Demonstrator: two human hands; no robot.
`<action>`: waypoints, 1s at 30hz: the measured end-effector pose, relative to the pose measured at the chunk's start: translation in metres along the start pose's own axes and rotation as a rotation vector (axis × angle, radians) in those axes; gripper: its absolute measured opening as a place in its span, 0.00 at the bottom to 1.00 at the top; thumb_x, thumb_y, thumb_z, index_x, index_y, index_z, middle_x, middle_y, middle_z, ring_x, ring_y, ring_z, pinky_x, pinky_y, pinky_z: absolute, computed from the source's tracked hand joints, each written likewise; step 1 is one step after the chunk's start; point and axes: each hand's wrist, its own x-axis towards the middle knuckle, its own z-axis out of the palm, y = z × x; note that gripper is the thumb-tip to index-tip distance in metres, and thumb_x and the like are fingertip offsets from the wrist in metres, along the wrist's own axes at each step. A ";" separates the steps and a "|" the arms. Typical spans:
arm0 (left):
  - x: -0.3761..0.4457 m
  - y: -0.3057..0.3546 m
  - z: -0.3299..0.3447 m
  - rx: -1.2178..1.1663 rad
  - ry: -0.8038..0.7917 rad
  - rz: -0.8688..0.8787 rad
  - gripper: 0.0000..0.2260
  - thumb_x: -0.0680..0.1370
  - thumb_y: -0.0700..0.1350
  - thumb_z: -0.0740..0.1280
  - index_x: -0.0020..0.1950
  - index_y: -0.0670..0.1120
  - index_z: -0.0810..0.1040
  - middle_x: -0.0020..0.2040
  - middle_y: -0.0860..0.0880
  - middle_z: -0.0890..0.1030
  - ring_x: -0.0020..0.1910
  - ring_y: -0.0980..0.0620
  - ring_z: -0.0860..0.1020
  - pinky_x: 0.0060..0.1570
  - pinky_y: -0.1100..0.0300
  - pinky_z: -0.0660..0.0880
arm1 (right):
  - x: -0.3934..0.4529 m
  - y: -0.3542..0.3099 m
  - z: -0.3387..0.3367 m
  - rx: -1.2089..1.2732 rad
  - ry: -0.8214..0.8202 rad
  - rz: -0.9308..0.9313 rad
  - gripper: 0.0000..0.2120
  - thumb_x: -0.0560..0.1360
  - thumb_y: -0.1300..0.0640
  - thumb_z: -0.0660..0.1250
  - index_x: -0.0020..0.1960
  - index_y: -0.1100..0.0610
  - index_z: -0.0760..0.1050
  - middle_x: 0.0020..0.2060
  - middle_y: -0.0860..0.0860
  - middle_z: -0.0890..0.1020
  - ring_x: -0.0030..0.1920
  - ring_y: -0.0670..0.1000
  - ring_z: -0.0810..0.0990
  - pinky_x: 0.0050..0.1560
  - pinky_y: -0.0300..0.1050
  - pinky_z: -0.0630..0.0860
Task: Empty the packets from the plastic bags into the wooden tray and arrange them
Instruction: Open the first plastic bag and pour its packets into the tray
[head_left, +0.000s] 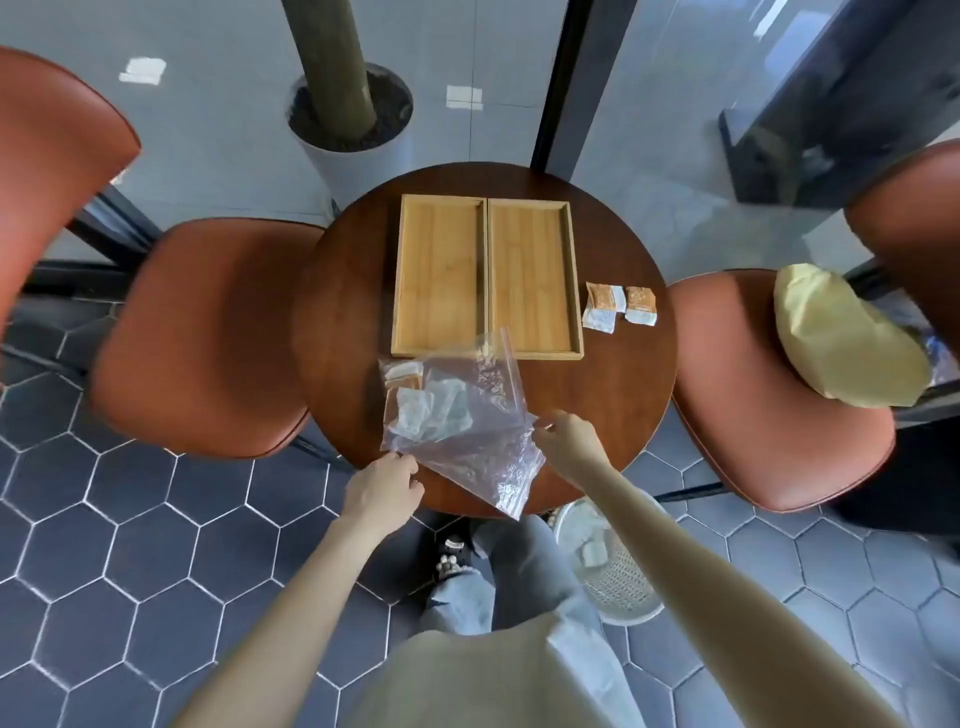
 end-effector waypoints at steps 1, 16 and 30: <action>0.001 0.002 0.000 -0.022 0.062 0.010 0.15 0.77 0.44 0.58 0.62 0.45 0.74 0.63 0.46 0.77 0.59 0.44 0.76 0.54 0.51 0.73 | 0.006 -0.003 -0.001 0.099 0.029 0.007 0.15 0.75 0.57 0.59 0.59 0.61 0.75 0.51 0.55 0.81 0.44 0.53 0.79 0.44 0.48 0.77; 0.014 0.003 0.028 0.048 -0.024 -0.009 0.35 0.76 0.52 0.61 0.76 0.51 0.43 0.78 0.46 0.41 0.76 0.45 0.45 0.70 0.40 0.57 | 0.019 -0.029 0.003 0.577 -0.022 0.039 0.16 0.72 0.68 0.62 0.58 0.60 0.76 0.39 0.55 0.81 0.36 0.51 0.78 0.36 0.42 0.74; -0.008 0.016 -0.024 -0.410 0.232 -0.053 0.12 0.77 0.41 0.58 0.55 0.41 0.78 0.57 0.43 0.81 0.57 0.44 0.77 0.52 0.55 0.73 | -0.032 -0.091 -0.019 0.535 -0.058 -0.343 0.07 0.72 0.66 0.66 0.48 0.65 0.81 0.36 0.55 0.83 0.32 0.43 0.77 0.32 0.27 0.73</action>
